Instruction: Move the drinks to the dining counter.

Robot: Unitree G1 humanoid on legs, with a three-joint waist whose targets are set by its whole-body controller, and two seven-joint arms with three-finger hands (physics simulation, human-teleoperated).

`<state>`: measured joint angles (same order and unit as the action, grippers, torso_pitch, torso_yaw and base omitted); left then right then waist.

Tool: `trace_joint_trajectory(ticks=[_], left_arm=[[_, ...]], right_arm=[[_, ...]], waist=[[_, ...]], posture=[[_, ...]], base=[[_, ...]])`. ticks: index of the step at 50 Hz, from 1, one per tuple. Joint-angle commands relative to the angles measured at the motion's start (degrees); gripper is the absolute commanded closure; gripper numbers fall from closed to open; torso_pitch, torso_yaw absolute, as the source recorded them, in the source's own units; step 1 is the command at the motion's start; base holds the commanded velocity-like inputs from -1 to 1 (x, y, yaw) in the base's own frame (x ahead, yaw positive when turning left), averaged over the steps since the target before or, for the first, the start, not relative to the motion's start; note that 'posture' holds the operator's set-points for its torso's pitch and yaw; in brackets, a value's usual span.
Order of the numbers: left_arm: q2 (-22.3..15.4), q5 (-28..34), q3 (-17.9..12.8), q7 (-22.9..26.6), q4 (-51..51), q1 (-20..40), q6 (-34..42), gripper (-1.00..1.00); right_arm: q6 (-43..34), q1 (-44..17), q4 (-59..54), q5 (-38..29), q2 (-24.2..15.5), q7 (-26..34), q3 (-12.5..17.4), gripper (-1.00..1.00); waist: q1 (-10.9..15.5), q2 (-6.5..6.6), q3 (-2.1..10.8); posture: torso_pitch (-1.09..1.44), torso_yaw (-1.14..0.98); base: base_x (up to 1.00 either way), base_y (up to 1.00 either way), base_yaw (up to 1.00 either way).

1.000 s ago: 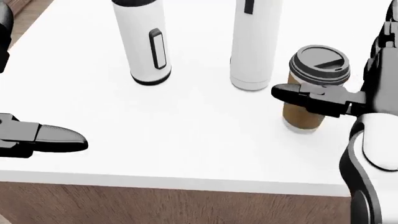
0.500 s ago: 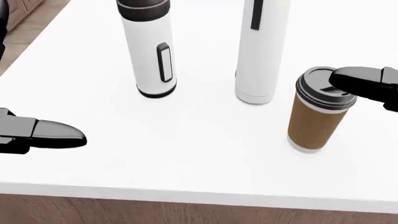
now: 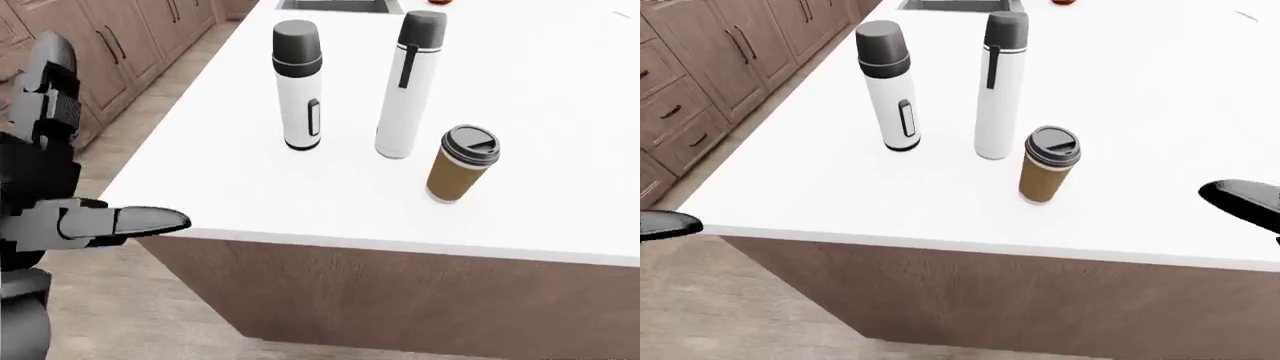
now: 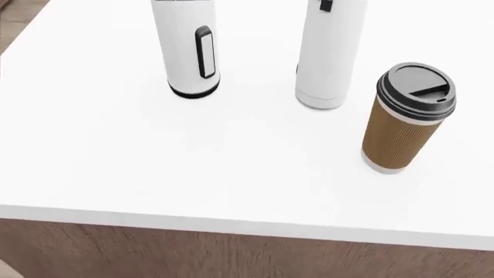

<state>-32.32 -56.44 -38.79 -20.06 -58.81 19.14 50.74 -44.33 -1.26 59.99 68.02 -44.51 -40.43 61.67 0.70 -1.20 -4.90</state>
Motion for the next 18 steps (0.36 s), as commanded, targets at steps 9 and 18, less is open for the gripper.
trace_joint_trajectory(ticks=[9, 18], left_arm=[[-6.31, -9.66, -10.29, -8.23, -0.88, -9.44, -16.63, -1.00], [-4.79, -5.26, -16.02, -12.88, -1.19, -16.33, -28.49, -1.00]], right_arm=[[19.30, 10.83, 0.01, 0.84, 10.97, 2.79, 16.03, -1.00], [28.36, 17.73, 0.01, 6.61, 18.74, 2.72, 26.50, -1.00]], waist=[[-0.27, 0.49, 0.59], [-0.47, 1.10, 0.58]], posture=[[0.00, 0.00], [0.00, 0.00]], base=[[0.00, 0.00, 0.00], [0.00, 0.00, 0.00]])
